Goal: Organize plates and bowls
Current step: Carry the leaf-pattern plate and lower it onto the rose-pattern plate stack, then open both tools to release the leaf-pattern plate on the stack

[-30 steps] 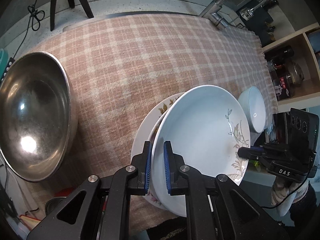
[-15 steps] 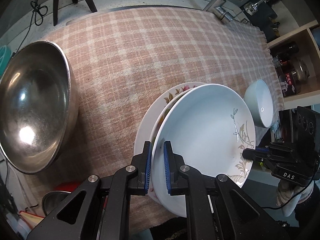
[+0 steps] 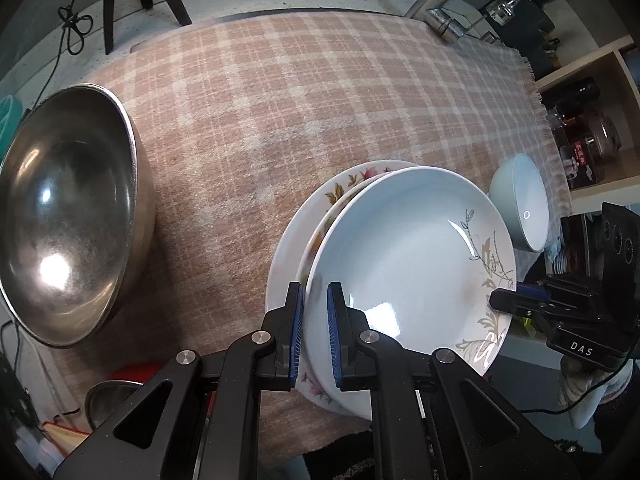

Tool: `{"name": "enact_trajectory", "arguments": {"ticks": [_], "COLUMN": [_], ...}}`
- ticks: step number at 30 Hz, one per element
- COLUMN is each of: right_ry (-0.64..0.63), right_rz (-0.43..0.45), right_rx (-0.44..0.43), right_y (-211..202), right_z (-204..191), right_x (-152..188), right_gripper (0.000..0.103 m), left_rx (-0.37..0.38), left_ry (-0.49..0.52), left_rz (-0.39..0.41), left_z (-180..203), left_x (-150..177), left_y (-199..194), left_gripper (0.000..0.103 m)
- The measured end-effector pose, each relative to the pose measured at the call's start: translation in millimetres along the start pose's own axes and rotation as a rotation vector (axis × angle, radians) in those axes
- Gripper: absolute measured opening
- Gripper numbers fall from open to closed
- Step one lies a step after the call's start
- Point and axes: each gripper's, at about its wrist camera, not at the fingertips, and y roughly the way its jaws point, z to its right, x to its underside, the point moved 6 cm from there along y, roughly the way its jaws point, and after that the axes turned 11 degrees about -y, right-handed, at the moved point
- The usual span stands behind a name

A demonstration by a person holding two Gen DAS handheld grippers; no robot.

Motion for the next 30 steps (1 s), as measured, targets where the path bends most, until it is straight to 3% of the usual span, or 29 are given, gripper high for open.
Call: {"name": "enact_trajectory", "arguments": {"ticks": [22,30], "right_ry": [-0.172,-0.188], "right_rz": [-0.042,-0.018], "right_rx": [0.141,0.152], "right_y": [8,2], "right_z": [-13,-12], "right_x": [-2,-7], "right_gripper": [0.017,0.023], "left_rx": [0.002,0.016], "left_ry": [-0.006,-0.020], "left_rz": [0.003,0.028], "left_z": [-3,-6], "left_x": [-1,0], "left_y": [-1,-10], "left_gripper": [0.010,0.011]}}
